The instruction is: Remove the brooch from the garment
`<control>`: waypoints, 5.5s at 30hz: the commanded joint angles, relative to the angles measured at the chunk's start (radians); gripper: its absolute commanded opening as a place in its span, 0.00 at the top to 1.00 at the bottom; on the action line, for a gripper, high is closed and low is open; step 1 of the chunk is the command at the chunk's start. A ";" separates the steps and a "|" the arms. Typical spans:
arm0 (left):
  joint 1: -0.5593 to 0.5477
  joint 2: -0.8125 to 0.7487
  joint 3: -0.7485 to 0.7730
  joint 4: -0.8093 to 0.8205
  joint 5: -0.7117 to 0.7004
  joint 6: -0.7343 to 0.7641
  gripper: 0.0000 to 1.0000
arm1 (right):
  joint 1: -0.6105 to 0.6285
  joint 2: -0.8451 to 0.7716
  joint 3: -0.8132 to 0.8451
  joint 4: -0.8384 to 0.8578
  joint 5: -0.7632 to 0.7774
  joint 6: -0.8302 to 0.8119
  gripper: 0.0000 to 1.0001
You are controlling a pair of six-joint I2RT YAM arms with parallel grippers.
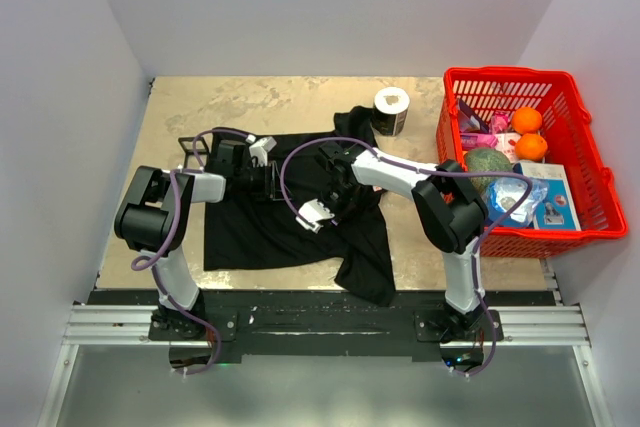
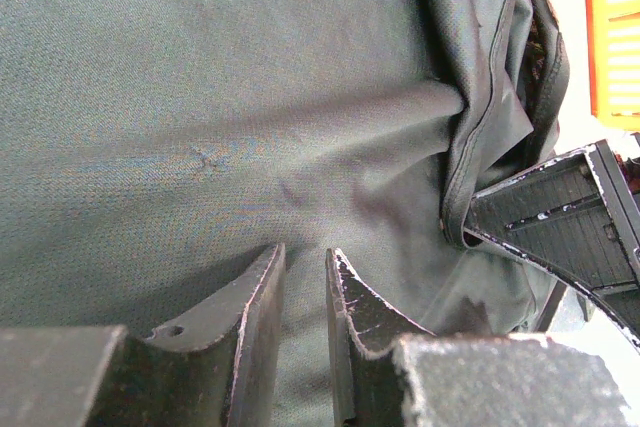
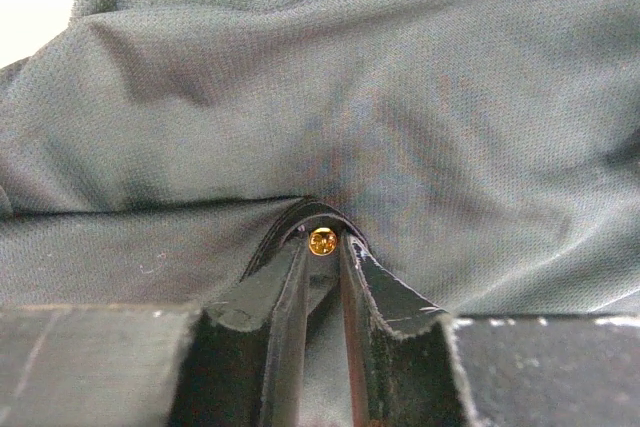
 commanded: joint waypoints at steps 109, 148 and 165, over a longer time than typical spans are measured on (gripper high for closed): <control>0.144 -0.543 -0.076 -0.456 -0.069 0.458 0.75 | -0.037 0.124 0.121 0.196 -0.246 1.227 1.00; 0.142 -0.489 -0.093 -0.367 -0.003 0.403 0.74 | -0.041 -0.102 0.021 0.202 0.012 1.166 0.68; 0.142 -0.389 -0.104 -0.323 0.004 0.329 0.73 | -0.021 -0.153 -0.116 0.320 0.113 1.062 0.56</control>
